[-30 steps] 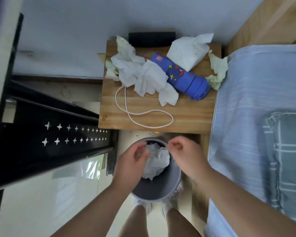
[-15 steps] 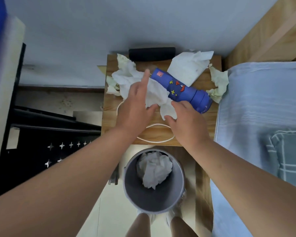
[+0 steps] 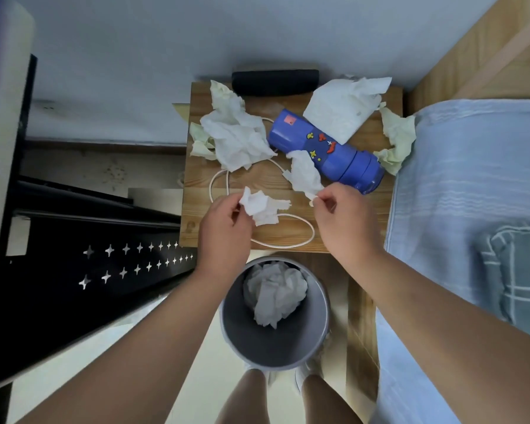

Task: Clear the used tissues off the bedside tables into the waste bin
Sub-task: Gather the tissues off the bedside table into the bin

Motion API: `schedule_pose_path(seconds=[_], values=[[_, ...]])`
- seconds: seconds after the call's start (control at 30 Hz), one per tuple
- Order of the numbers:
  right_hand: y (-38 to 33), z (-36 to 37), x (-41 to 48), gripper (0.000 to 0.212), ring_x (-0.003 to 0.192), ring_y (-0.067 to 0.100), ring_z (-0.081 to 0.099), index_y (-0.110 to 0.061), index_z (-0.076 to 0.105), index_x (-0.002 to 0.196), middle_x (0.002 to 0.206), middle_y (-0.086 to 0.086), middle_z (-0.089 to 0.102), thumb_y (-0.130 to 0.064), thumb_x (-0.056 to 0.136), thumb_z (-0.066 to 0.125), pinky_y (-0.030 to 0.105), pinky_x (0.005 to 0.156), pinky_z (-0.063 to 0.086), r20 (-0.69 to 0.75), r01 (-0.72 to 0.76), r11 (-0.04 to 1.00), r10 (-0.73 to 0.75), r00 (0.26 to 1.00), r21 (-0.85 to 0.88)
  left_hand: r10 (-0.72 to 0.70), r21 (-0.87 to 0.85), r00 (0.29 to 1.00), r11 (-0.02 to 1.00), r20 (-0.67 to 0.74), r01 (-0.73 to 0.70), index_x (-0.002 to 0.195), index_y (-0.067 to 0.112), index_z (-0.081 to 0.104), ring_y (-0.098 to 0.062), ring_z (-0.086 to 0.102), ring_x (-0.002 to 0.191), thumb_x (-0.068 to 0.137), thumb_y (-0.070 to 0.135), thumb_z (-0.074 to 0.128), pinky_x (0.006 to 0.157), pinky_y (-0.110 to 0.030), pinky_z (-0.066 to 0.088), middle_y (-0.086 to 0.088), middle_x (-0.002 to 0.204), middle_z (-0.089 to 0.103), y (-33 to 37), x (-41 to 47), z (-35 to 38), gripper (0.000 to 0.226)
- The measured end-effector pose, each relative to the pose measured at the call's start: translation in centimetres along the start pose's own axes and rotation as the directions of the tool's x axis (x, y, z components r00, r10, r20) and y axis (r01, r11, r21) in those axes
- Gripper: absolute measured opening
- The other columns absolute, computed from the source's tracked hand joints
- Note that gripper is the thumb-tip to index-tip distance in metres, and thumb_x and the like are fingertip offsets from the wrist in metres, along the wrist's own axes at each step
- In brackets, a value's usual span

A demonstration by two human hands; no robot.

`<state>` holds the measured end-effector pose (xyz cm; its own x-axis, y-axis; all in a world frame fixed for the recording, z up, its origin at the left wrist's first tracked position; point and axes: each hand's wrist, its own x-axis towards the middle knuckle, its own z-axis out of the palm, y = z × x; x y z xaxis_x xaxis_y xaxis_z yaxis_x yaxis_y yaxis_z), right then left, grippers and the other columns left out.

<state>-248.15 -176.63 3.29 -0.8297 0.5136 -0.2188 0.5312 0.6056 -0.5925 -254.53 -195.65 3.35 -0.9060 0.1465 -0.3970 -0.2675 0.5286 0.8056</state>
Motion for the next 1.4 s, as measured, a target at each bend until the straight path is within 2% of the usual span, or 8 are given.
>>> schedule_pose_path(seconds=[0.17, 0.4, 0.57, 0.8, 1.0, 1.1, 1.2, 1.4], values=[[0.0, -1.6, -3.8, 0.008, 0.075, -0.001, 0.060, -0.026, 0.070, 0.089, 0.077, -0.019, 0.062, -0.021, 0.095, 0.067, 0.009, 0.063, 0.038, -0.008, -0.056, 0.988, 0.057, 0.998, 0.147, -0.059, -0.090, 0.998, 0.994, -0.021, 0.057, 0.087, 0.046, 0.070, 0.001, 0.060, 0.066, 0.104, 0.016, 0.061, 0.062, -0.007, 0.047, -0.008, 0.088, 0.071, -1.1, -4.3, -1.0, 0.036], [1.9, -1.1, -11.5, 0.012, 0.078, 0.004, 0.062, -0.027, 0.068, 0.085, 0.075, -0.013, 0.066, -0.020, 0.095, 0.069, 0.006, 0.066, 0.042, 0.075, -0.116, 0.961, 0.101, 0.992, 0.252, -0.175, -0.099, 0.984, 0.979, 0.022, 0.177, 0.084, 0.038, 0.073, -0.008, 0.062, 0.064, 0.103, 0.023, 0.062, 0.065, -0.020, 0.049, -0.008, 0.077, 0.070, -4.4, -10.9, -1.6, 0.027], [4.4, 1.4, -17.2, 0.017, 0.073, 0.008, 0.058, -0.026, 0.062, 0.082, 0.072, -0.013, 0.058, -0.020, 0.097, 0.065, 0.014, 0.063, 0.041, 0.200, -0.142, 0.972, 0.104, 0.974, 0.188, -0.339, -0.147, 0.940, 0.929, 0.026, 0.339, 0.089, 0.035, 0.077, 0.000, 0.065, 0.055, 0.105, 0.038, 0.062, 0.056, -0.007, 0.049, -0.003, 0.067, 0.072, -7.9, -14.1, -0.9, 0.022], [7.4, 6.4, -20.7, 0.009, 0.085, 0.005, 0.063, -0.027, 0.070, 0.099, 0.084, -0.018, 0.064, -0.025, 0.097, 0.062, 0.023, 0.071, 0.045, 0.374, -0.358, 0.930, 0.304, 0.876, 0.083, -0.714, -0.285, 0.678, 0.622, 0.176, 0.729, 0.088, 0.009, 0.073, -0.013, 0.070, 0.056, 0.102, 0.022, 0.069, 0.065, -0.032, 0.066, -0.001, 0.057, 0.069, -14.9, -14.8, 1.7, 0.020], [9.4, 7.5, -20.8, 0.046, 0.101, 0.004, 0.058, -0.018, 0.058, 0.143, 0.125, 0.000, 0.067, -0.028, 0.098, 0.063, 0.009, 0.073, 0.038, 0.511, -0.483, 0.875, 0.405, 0.758, 0.023, -0.774, -0.187, 0.557, 0.525, 0.300, 0.830, 0.107, 0.016, 0.068, -0.022, 0.070, 0.073, 0.099, 0.014, 0.072, 0.063, -0.034, 0.067, -0.010, 0.094, 0.069, -17.0, -15.6, 1.8, 0.009], [9.1, 5.8, -19.9, 0.040, 0.089, -0.007, 0.058, -0.025, 0.063, 0.136, 0.113, -0.012, 0.065, -0.033, 0.097, 0.063, 0.006, 0.069, 0.037, 0.486, -0.442, 0.896, 0.371, 0.791, 0.036, -0.723, -0.114, 0.650, 0.643, 0.235, 0.757, 0.123, 0.029, 0.061, -0.022, 0.075, 0.080, 0.099, 0.013, 0.069, 0.053, -0.028, 0.063, -0.009, 0.100, 0.076, -15.6, -15.4, 1.8, 0.030], [7.4, 2.9, -17.4, 0.030, 0.097, -0.006, 0.063, -0.030, 0.070, 0.125, 0.108, -0.018, 0.070, -0.034, 0.097, 0.062, 0.008, 0.075, 0.042, 0.390, -0.368, 0.923, 0.300, 0.870, 0.112, -0.634, -0.138, 0.750, 0.739, 0.186, 0.659, 0.104, 0.020, 0.078, -0.019, 0.077, 0.076, 0.099, 0.019, 0.068, 0.059, -0.030, 0.065, -0.003, 0.083, 0.080, -12.4, -14.0, 1.5, 0.010], [2.0, -2.5, -8.1, 0.016, 0.085, -0.015, 0.061, -0.036, 0.075, 0.107, 0.093, -0.022, 0.071, -0.035, 0.092, 0.069, -0.002, 0.071, 0.041, 0.154, -0.168, 0.963, 0.137, 0.979, 0.213, -0.290, -0.146, 0.956, 0.945, 0.035, 0.292, 0.088, 0.032, 0.075, 0.002, 0.067, 0.060, 0.100, 0.031, 0.070, 0.056, -0.017, 0.054, 0.011, 0.079, 0.077, -3.6, -6.6, -0.3, 0.013]])
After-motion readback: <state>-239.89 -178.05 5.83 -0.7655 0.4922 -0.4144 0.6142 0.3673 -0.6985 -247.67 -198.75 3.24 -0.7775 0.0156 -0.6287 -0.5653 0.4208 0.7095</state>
